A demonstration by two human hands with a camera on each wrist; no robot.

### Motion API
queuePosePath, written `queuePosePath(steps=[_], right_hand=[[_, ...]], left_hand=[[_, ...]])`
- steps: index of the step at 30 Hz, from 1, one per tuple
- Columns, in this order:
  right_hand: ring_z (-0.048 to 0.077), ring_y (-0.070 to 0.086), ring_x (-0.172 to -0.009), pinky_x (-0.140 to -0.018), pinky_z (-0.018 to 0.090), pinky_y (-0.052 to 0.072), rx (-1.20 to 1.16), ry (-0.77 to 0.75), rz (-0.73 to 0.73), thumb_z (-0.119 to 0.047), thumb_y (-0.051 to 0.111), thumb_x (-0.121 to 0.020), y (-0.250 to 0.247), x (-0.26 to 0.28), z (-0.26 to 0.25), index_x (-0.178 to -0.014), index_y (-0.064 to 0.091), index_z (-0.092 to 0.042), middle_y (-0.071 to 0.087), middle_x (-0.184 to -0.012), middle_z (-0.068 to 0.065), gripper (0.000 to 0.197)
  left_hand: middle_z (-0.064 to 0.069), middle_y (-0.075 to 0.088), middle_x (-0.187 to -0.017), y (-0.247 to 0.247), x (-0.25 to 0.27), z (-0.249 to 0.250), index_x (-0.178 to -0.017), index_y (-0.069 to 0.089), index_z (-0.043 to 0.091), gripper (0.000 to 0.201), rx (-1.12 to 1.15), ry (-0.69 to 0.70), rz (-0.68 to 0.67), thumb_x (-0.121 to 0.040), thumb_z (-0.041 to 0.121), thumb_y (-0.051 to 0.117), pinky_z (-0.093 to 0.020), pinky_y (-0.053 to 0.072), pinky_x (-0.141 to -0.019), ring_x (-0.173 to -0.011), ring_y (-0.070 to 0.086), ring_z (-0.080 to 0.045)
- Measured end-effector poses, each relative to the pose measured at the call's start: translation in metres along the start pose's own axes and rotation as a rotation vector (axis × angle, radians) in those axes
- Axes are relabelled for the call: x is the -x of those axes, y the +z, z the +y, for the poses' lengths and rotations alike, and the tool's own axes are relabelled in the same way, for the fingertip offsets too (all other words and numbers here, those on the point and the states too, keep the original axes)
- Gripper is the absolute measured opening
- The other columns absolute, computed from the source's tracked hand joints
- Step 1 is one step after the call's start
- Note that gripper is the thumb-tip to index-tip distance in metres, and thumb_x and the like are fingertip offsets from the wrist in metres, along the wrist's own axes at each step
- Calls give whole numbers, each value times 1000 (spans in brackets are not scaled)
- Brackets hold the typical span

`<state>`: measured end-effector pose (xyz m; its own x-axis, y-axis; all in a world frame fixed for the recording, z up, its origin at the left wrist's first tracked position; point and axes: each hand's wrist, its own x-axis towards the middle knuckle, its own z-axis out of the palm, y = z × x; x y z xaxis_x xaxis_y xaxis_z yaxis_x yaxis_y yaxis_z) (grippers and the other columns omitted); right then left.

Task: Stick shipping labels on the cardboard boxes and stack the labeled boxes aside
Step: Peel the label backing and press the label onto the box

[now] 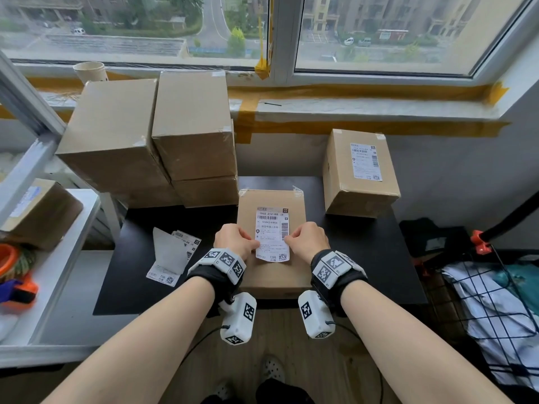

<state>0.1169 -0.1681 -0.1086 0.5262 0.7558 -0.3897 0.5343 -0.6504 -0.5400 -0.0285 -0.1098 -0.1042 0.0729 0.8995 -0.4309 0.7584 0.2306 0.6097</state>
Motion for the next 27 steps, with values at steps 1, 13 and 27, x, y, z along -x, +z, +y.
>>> queuePosePath(steps=[1, 13, 27], right_hand=[[26, 65, -89, -75, 32, 54, 9, 1, -2, -28, 64, -83, -1, 0, -1, -83, 71, -13, 70, -95, 7, 17], [29, 64, -93, -72, 30, 49, 126, -1, 21, -37, 61, -83, -2, 1, 0, -92, 68, -14, 69, -101, 6, 27], [9, -4, -147, -120, 33, -1, 524, -549, -85, -39, 21, -101, 7, -25, 2, -152, 5, -19, -2, -160, -6, 56]], left_hand=[[-2, 67, -81, -1, 0, 1, -60, 57, 19, 25, -14, 2, -4, -70, 22, 80, -26, 44, -66, -77, 61, -18], [1, 68, -72, -6, -6, -4, -70, 63, 16, 22, -55, 57, -56, -71, 32, 78, -26, 49, -67, -74, 65, -17], [0, -7, -160, 18, -31, 0, -151, -3, 14, 55, -809, 758, -118, -102, 33, 14, -41, -5, -119, -147, -8, -14]])
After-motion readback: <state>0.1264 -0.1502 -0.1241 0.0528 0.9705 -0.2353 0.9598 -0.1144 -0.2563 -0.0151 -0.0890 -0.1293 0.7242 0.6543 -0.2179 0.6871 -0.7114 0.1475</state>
